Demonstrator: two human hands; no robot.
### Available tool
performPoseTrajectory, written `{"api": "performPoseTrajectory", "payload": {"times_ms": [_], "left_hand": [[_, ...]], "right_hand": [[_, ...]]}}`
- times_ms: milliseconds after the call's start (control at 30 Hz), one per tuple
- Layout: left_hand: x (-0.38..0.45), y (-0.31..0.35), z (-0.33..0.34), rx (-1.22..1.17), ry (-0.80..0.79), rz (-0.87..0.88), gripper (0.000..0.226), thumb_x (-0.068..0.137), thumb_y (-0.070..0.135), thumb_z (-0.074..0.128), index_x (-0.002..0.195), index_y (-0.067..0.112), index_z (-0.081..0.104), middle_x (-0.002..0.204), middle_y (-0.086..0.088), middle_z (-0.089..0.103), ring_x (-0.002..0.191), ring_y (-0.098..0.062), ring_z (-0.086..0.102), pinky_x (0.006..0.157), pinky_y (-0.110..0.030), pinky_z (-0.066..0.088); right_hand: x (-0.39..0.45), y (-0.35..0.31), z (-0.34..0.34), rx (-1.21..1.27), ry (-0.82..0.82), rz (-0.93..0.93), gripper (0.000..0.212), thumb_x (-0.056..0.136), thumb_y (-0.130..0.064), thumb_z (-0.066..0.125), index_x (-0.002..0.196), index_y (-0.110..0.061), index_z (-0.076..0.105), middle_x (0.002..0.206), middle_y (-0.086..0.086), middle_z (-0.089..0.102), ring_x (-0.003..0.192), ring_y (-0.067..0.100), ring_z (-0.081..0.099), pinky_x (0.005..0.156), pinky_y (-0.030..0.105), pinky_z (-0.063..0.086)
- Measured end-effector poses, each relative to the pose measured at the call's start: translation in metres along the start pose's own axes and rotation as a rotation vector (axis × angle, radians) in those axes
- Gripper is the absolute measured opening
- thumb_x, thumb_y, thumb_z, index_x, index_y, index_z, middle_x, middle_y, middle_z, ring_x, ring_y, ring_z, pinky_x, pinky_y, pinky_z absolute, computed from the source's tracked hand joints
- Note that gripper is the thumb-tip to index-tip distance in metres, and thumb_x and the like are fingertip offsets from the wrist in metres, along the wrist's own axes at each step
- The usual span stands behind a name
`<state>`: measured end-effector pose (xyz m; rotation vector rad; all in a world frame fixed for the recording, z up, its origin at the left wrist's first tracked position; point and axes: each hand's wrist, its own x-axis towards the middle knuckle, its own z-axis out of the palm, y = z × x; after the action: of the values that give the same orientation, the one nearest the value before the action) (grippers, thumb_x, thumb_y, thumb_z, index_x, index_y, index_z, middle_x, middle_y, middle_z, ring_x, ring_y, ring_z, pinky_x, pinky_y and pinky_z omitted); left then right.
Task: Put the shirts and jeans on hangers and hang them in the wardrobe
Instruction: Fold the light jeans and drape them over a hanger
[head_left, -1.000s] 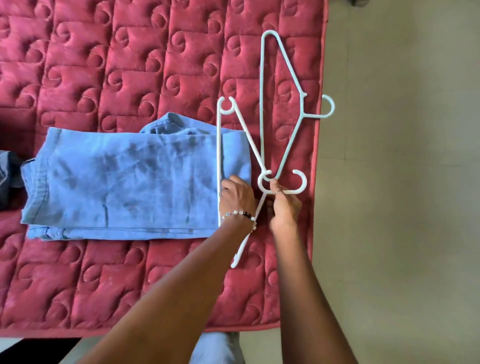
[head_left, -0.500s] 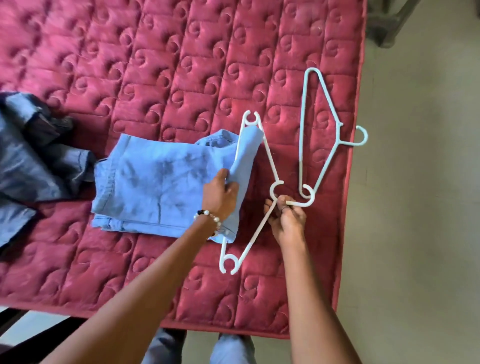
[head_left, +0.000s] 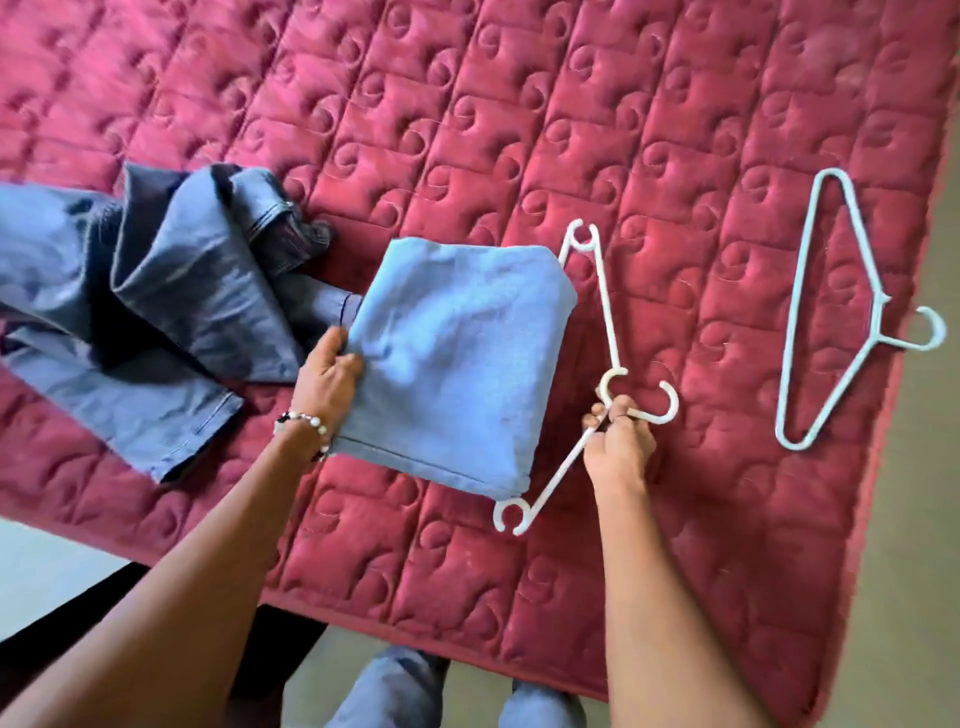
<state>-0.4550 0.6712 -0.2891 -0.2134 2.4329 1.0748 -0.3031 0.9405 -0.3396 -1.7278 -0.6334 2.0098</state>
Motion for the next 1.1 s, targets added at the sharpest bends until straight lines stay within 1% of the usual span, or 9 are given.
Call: {"api": "performPoseTrajectory", "payload": {"times_ms": [100,233,333,433,500,633,833,967,1100], "left_hand": [[0.002,-0.027,0.012,0.228,-0.073,-0.103,0.018,0.085,0.015,0.055,0.103,0.013,0.050,0.092,-0.016,0.063,0.087,-0.035,0.060,0.072,-0.038,0.042],[-0.008,0.000,0.034,0.406,0.117,-0.228,0.037,0.087,0.011,0.044,0.123,0.016,0.038,0.109,-0.024,0.057,0.101,-0.044,0.055,0.080,-0.044,0.040],[-0.017,0.010,0.041,0.714,0.323,0.143,0.061,0.081,0.015,0.056,0.138,0.022,0.035,0.130,-0.015,0.047,0.115,-0.037,0.047,0.089,-0.047,0.039],[-0.020,0.005,0.056,0.861,0.080,0.695,0.072,0.083,0.042,0.058,0.147,0.037,0.026,0.157,-0.004,0.023,0.140,-0.036,0.025,0.103,-0.057,0.030],[-0.014,-0.005,0.066,0.952,-0.099,0.782,0.069,0.085,0.061,0.045,0.146,0.050,0.014,0.161,0.005,0.004,0.147,-0.034,0.003,0.104,-0.071,0.016],[0.010,-0.028,0.072,0.915,-0.194,0.522,0.075,0.080,0.083,0.023,0.143,0.056,-0.005,0.157,0.011,-0.021,0.146,-0.023,-0.017,0.094,-0.083,0.007],[0.014,-0.020,0.070,0.838,-0.287,0.409,0.082,0.073,0.087,0.021,0.141,0.057,-0.015,0.151,0.017,-0.033,0.142,-0.014,-0.027,0.097,-0.081,0.001],[0.007,-0.014,0.067,0.762,-0.337,0.204,0.085,0.078,0.083,0.024,0.141,0.050,-0.021,0.147,0.020,-0.038,0.140,-0.011,-0.031,0.105,-0.072,0.002],[-0.011,-0.020,0.053,0.615,-0.386,0.035,0.081,0.092,0.063,0.033,0.149,0.030,-0.014,0.154,0.013,-0.027,0.145,-0.029,-0.014,0.119,-0.049,0.003]], "right_hand": [[0.003,0.001,-0.002,-0.023,-0.022,-0.051,0.031,0.096,0.010,0.039,0.077,-0.013,0.048,0.058,-0.005,0.062,0.052,0.013,0.047,0.044,0.019,0.033],[0.004,0.004,-0.007,-0.044,-0.025,-0.073,0.018,0.098,-0.001,0.046,0.085,-0.010,0.052,0.081,0.010,0.064,0.054,0.014,0.048,0.045,0.021,0.036],[-0.001,0.009,-0.004,-0.120,0.002,-0.102,0.012,0.101,-0.015,0.047,0.101,-0.005,0.053,0.083,0.014,0.065,0.050,0.013,0.050,0.046,0.023,0.039],[-0.002,0.014,-0.003,-0.182,0.014,-0.102,0.025,0.101,-0.027,0.046,0.110,-0.004,0.052,0.079,0.012,0.067,0.047,0.013,0.050,0.043,0.020,0.036],[-0.001,0.015,-0.004,-0.171,-0.003,-0.088,0.020,0.102,-0.026,0.047,0.103,-0.007,0.052,0.076,0.011,0.064,0.043,0.012,0.045,0.039,0.018,0.031],[0.002,0.013,-0.002,-0.149,-0.020,-0.067,0.018,0.101,-0.019,0.048,0.086,-0.009,0.053,0.070,0.009,0.060,0.042,0.012,0.041,0.039,0.018,0.027],[-0.023,-0.014,0.009,-0.168,-0.056,-0.174,0.017,0.099,-0.005,0.047,0.084,-0.009,0.053,0.067,0.013,0.060,0.042,0.013,0.044,0.039,0.019,0.030],[-0.066,-0.039,0.033,-0.263,-0.239,-0.398,0.016,0.099,-0.010,0.050,0.086,-0.007,0.058,0.066,0.014,0.060,0.046,0.016,0.040,0.041,0.022,0.029],[-0.107,-0.066,0.066,-0.393,-0.473,-0.508,0.017,0.099,-0.012,0.050,0.086,-0.008,0.059,0.065,0.010,0.059,0.044,0.011,0.040,0.039,0.021,0.029]]}}
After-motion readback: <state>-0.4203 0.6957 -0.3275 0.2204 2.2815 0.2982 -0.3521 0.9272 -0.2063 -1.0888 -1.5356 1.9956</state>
